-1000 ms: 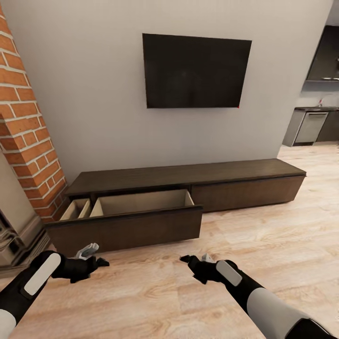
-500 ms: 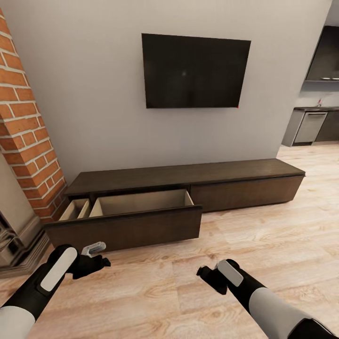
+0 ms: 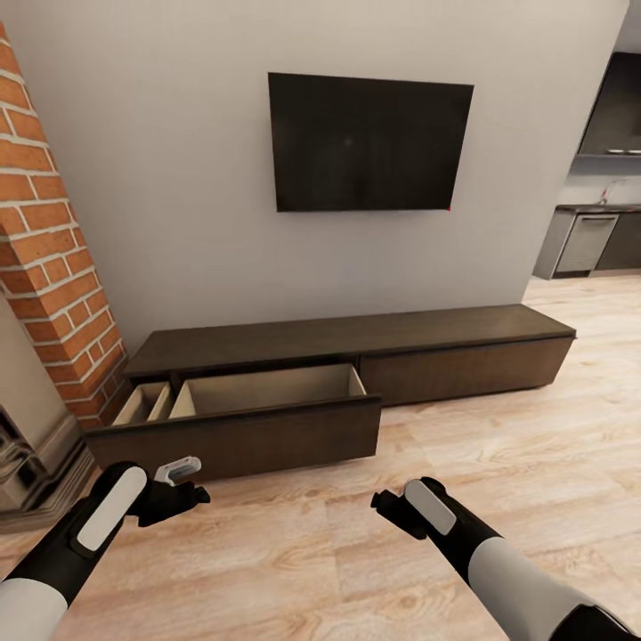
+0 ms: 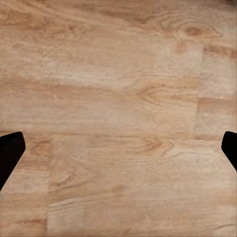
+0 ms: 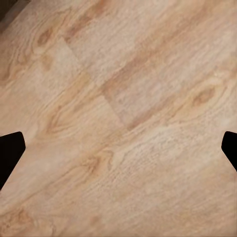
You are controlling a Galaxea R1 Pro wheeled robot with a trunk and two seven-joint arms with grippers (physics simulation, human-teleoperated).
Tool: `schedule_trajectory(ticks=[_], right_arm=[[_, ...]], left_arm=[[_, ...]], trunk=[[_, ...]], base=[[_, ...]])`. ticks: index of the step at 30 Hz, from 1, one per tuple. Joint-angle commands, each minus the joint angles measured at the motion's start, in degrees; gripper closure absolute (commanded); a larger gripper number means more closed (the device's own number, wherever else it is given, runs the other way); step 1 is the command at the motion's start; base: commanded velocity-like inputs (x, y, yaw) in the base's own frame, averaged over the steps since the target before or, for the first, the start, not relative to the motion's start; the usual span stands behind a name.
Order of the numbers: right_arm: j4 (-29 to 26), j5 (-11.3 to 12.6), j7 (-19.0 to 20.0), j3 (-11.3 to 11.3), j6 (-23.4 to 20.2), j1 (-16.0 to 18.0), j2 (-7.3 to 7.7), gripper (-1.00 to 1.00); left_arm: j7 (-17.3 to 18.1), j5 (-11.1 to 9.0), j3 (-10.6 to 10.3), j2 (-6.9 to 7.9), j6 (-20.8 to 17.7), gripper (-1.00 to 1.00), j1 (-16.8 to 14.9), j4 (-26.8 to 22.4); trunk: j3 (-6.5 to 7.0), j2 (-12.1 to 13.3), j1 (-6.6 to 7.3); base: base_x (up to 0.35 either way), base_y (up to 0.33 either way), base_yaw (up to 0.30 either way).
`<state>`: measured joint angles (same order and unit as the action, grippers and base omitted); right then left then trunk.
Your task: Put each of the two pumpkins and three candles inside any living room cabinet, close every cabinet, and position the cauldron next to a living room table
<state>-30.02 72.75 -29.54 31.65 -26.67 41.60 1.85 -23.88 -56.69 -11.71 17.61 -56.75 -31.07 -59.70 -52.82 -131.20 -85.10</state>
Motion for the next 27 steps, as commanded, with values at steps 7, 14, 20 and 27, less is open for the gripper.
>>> schedule_trajectory(ticks=[7,14,20,27], right_arm=[[-0.10,0.38,-0.19,0.49,0.03,0.03,-0.07,-1.00],[0.02,0.37,0.07,0.43,0.02,0.03,-0.10,-1.00],[0.04,0.37,0.10,0.43,0.04,0.01,-0.10,-1.00],[0.05,0.37,0.11,0.43,0.11,0.00,-0.04,-1.00]], left_arm=[[-0.64,-0.91,-0.18,0.04,-0.03,-1.00,-0.04,-0.06],[-0.61,-0.95,-0.20,-0.11,-0.03,-1.00,-0.04,-0.06],[-0.63,-0.73,-0.21,-0.54,-0.03,-1.00,-0.04,-0.06],[-0.59,-0.70,-0.15,-0.69,-0.03,-1.00,-0.04,0.01]], trunk=[[1.21,2.80,1.55],[2.48,5.60,3.09],[3.56,8.01,4.41],[4.81,10.82,5.95]], base=[[0.000,0.000,-0.023],[0.000,0.000,-0.228],[0.000,0.000,-0.272],[0.000,0.000,-0.275]])
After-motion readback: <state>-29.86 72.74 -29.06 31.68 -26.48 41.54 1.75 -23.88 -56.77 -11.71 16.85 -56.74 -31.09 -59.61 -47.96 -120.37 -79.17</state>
